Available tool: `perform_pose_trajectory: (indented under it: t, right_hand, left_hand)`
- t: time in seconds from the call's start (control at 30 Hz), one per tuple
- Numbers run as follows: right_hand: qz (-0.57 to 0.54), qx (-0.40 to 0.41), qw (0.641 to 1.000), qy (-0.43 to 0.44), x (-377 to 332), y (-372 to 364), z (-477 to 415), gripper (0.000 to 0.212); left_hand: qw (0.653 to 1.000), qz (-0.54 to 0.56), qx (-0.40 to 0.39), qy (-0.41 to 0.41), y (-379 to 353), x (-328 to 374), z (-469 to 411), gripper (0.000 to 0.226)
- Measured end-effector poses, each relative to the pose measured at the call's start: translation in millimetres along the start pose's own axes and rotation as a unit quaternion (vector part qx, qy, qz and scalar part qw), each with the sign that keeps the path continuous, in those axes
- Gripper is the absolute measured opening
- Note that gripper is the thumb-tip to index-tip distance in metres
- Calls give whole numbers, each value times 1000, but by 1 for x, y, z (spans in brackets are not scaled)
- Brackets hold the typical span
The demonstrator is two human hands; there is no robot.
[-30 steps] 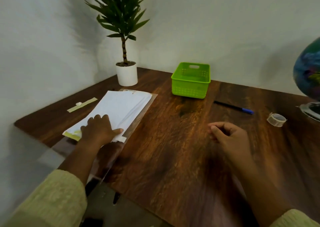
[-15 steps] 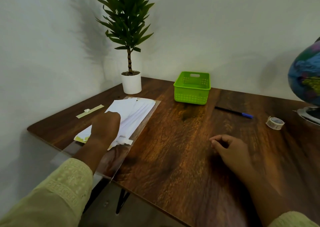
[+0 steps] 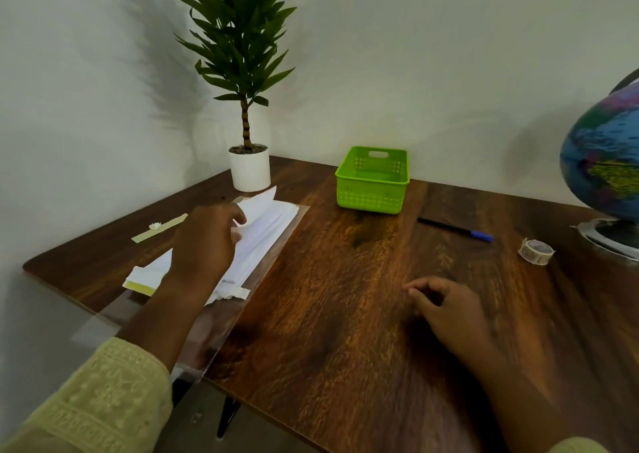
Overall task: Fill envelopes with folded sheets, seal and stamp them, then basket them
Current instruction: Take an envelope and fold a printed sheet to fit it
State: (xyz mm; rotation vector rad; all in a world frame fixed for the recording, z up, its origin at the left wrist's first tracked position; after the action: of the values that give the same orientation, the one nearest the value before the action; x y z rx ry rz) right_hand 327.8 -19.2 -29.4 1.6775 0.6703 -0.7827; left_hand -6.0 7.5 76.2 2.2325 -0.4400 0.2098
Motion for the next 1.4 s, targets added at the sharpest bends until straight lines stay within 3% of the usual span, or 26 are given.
perform_pose_trajectory:
  t: [0.23,0.43,0.53,0.67,0.77,0.93,1.13,1.2,1.27,1.33,1.4]
  right_hand:
    - [-49,17,999,-17,5,7,0,16]
    - [-72,65,993,-66,19,24,-2,17]
    - [-94,111,982,-119,36,36,-4,13]
    - [-152,107,956,-226,63,39,-4,17]
    - [-113,72,958,-253,67,38,-4,29]
    - [-103,-19,957,-269,68,27,-1,52]
    - [-156,-91,955,-234,58,18,1,38]
    - [-177,-90,952,-233,55,14,1,41]
    - [-160,-84,955,-235,54,11,2,46]
    - [-122,-70,964,-227,51,10,3,45]
    - [-39,-31,979,-198,46,18,3,36]
  left_hand:
    - [990,37,41,-127,-1,88,-3,10]
    - [957,26,-41,-285,-51,187,40,10]
    - [936,50,-124,-325,-91,216,74,10]
    - [922,134,-163,-325,-111,233,101,18]
    - [912,185,-117,-348,-103,245,108,10]
    - [905,250,-94,-330,-99,244,112,24]
    - [899,351,-187,-185,-113,217,95,30]
    - [921,317,-182,-137,-121,200,81,34]
    - [938,204,-258,-115,-145,183,77,53]
    - [921,56,-361,-137,-171,169,90,72]
    - [903,-11,-397,-165,-184,162,103,74]
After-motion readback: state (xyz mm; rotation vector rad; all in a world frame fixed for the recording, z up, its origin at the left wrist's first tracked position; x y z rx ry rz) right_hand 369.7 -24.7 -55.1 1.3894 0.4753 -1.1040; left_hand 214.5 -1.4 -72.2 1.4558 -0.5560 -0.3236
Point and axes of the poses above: each hand's wrist, its own z-axis away from the middle knuckle, its own y-axis out of the back of the hand, x = y × z, the point moved 9 cm from there along -z, towards the middle knuckle, and after that the axes turned 4 degrees about -y, right-handed, at the moved point
